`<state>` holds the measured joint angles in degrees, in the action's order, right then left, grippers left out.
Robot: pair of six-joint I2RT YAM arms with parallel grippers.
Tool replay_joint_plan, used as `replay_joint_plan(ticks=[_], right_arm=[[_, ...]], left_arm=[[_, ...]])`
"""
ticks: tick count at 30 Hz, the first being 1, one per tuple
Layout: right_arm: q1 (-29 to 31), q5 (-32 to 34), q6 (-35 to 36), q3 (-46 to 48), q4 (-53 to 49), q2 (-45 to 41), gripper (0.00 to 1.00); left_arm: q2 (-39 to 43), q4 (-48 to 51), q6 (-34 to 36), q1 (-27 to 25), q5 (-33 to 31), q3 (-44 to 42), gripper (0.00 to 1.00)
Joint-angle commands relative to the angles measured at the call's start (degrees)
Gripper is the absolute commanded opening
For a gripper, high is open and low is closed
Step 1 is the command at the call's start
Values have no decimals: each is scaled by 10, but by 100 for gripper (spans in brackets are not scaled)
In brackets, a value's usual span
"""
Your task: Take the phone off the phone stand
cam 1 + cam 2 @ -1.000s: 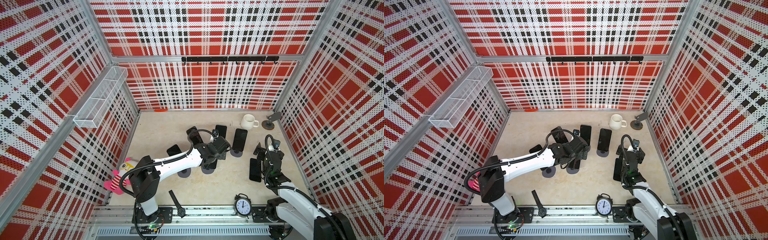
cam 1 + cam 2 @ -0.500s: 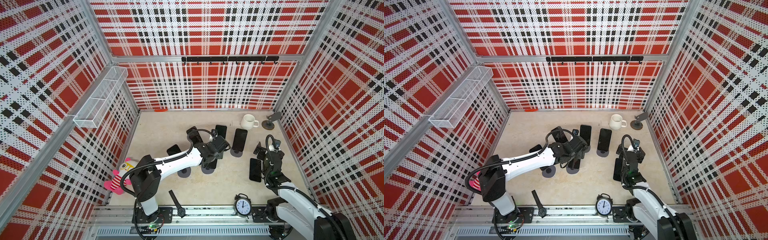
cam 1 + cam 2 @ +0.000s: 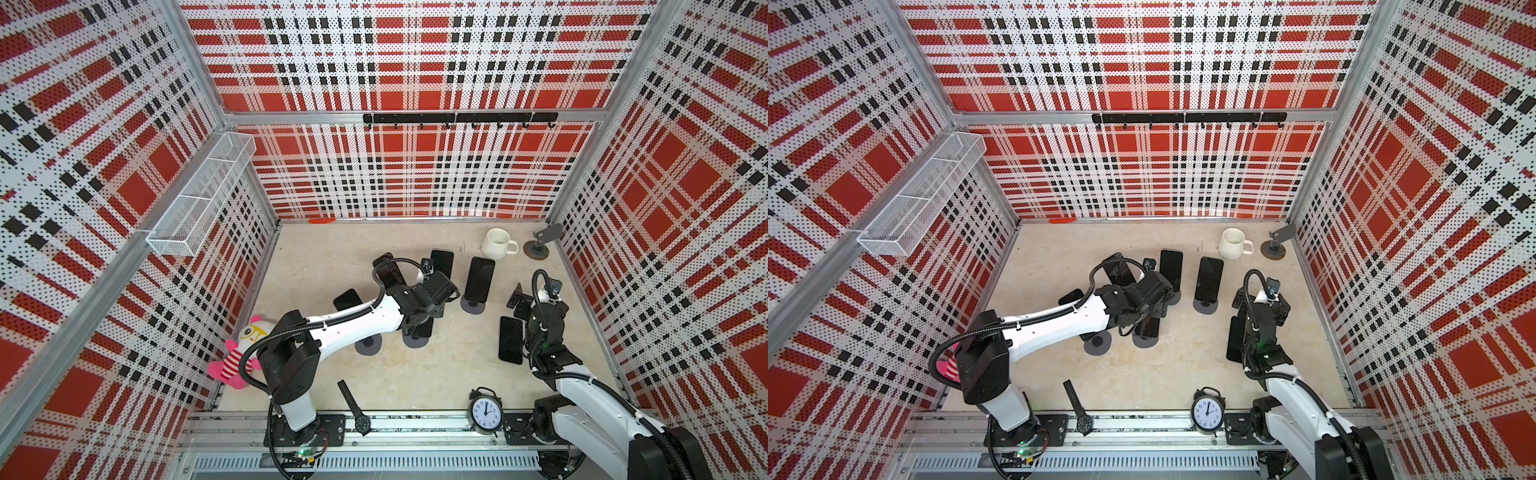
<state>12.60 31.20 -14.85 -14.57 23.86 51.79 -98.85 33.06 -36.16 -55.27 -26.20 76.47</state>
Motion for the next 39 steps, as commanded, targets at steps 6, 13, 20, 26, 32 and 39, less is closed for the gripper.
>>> replay_joint_plan(ticks=[6,13,20,26,32,39], right_arm=[[3,-2,-3,-9,8,-4,100],[3,-1,-3,-11,8,-1,100],[4,-3,-4,-16,-2,-5,100],[3,-6,-4,-20,-13,-33,100],[3,-7,-6,-19,-13,-34,100],[3,-12,-6,-21,-12,-34,100]], left_arm=[[33,6,9,3,-7,-6,65],[51,8,13,4,1,4,65],[71,10,16,16,14,9,64],[96,12,30,42,23,12,63],[128,17,44,73,39,31,61],[140,21,42,95,62,23,60]])
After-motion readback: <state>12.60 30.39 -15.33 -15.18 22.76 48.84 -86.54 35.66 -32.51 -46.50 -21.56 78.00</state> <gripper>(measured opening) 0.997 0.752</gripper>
